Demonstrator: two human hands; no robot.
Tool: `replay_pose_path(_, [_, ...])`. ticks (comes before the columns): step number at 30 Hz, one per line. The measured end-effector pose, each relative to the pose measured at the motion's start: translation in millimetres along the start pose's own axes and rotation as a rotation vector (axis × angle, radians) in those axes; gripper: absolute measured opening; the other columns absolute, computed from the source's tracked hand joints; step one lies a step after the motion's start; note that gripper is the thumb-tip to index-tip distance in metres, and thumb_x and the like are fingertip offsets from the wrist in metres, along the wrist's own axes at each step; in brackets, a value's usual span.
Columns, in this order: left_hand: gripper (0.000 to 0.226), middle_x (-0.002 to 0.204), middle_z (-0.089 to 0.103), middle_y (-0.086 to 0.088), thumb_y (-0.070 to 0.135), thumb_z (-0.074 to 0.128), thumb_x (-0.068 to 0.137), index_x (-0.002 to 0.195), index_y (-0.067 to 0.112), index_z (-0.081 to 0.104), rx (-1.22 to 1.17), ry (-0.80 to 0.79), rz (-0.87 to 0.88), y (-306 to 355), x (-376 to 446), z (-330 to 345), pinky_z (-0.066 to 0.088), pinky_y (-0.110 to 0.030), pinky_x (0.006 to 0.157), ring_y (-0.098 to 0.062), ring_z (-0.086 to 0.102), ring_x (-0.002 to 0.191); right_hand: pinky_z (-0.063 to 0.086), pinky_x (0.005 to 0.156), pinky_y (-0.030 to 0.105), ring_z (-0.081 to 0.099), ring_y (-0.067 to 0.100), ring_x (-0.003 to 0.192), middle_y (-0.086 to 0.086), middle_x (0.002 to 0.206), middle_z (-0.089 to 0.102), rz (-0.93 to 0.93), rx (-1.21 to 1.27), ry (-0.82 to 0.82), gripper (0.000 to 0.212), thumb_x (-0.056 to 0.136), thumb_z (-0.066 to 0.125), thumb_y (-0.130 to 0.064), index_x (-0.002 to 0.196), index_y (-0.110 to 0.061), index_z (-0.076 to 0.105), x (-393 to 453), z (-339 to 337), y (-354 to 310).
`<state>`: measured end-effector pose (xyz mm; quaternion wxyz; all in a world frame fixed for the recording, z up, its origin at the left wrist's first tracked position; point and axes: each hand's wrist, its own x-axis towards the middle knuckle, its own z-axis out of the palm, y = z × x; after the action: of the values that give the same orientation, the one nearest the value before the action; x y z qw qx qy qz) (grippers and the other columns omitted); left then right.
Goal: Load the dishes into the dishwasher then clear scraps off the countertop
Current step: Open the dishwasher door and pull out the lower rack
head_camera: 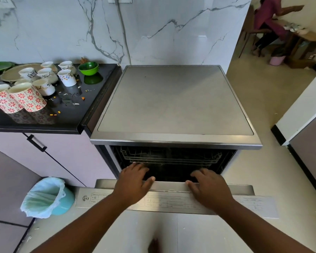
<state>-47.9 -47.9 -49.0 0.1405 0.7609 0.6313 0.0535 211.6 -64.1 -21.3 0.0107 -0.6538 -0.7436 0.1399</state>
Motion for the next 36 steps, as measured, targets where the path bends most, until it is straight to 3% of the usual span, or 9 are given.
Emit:
replay_pose_path(4, [0.065,0.131,0.059,0.011,0.065,0.010,0.090,0.125,0.035,0.055,0.062,-0.089,-0.066,-5,-18,28,0.027,-0.042,0.112,-0.016,0.048,0.128,0.036,0.097,0.032,0.055,0.012,0.102,-0.008,0.111,0.063,0.008,0.009,0.006,0.081,0.077,-0.007,-0.061,0.114,-0.030,0.058,-17,34,10])
replay_pose_path(7, [0.077,0.133,0.058,0.011,0.071,0.002,0.086,0.129,0.034,0.054,0.071,-0.099,-0.058,-7,-42,41,0.028,-0.040,0.110,-0.016,0.045,0.130,0.037,0.097,0.034,0.057,0.015,0.104,-0.007,0.111,0.064,0.000,0.044,0.010,0.077,0.079,0.001,-0.058,0.116,-0.028,0.062,-40,52,15])
replay_pose_path(11, [0.074,0.122,0.063,0.002,0.071,0.011,0.088,0.117,0.026,0.062,-0.004,-0.113,-0.020,-3,-91,59,0.037,-0.038,0.100,-0.020,0.053,0.117,0.052,0.077,0.035,0.067,0.017,0.082,-0.007,0.088,0.070,-0.039,0.022,0.061,0.043,0.086,0.036,-0.049,0.094,-0.025,0.071,-87,91,27])
replay_pose_path(13, [0.091,0.119,0.063,-0.002,0.079,0.000,0.080,0.113,0.023,0.063,0.005,-0.164,-0.026,0,-116,68,0.038,-0.036,0.096,-0.021,0.054,0.114,0.055,0.076,0.033,0.069,0.014,0.084,-0.009,0.092,0.073,-0.037,0.014,0.039,0.041,0.084,0.043,-0.048,0.097,-0.026,0.074,-112,111,29])
replay_pose_path(18, [0.117,0.150,0.040,0.012,0.085,-0.018,0.055,0.144,0.034,0.038,-0.028,-0.352,-0.071,-14,-169,114,0.019,-0.034,0.115,-0.013,0.029,0.142,0.034,0.086,0.034,0.072,0.022,0.088,0.000,0.102,0.074,-0.019,-0.027,0.019,0.070,0.099,0.014,-0.050,0.102,-0.019,0.076,-169,165,29])
replay_pose_path(22, [0.110,0.154,0.033,0.007,0.085,-0.013,0.064,0.148,0.029,0.030,-0.018,-0.421,-0.026,-22,-208,149,0.016,-0.036,0.117,-0.017,0.026,0.143,0.039,0.094,0.035,0.070,0.024,0.098,0.001,0.111,0.072,0.011,-0.046,-0.142,0.075,0.100,0.007,-0.051,0.112,-0.018,0.073,-205,191,29])
replay_pose_path(27, [0.094,0.158,0.025,0.001,0.078,-0.002,0.080,0.152,0.023,0.023,0.035,-0.405,0.053,-31,-248,192,0.007,-0.036,0.115,-0.024,0.019,0.147,0.028,0.098,0.037,0.065,0.033,0.108,0.010,0.119,0.068,0.052,-0.040,-0.223,0.073,0.101,0.011,-0.051,0.118,-0.008,0.069,-237,228,22])
replay_pose_path(31, [0.075,0.144,0.049,-0.005,0.065,0.013,0.096,0.143,0.016,0.044,0.091,-0.501,0.069,-46,-278,236,0.034,-0.044,0.106,-0.029,0.045,0.133,0.036,0.105,0.037,0.064,0.033,0.111,0.010,0.120,0.068,0.086,-0.008,-0.242,0.068,0.101,0.016,-0.047,0.119,-0.008,0.068,-258,271,21])
replay_pose_path(36, [0.072,0.120,0.068,-0.002,0.058,0.012,0.099,0.122,0.015,0.065,0.063,-0.623,-0.008,-55,-308,314,0.054,-0.041,0.085,-0.025,0.066,0.107,0.058,0.071,0.042,0.071,0.032,0.088,0.009,0.099,0.074,0.061,-0.038,-0.334,0.078,0.102,0.006,-0.045,0.100,-0.010,0.075,-267,352,35])
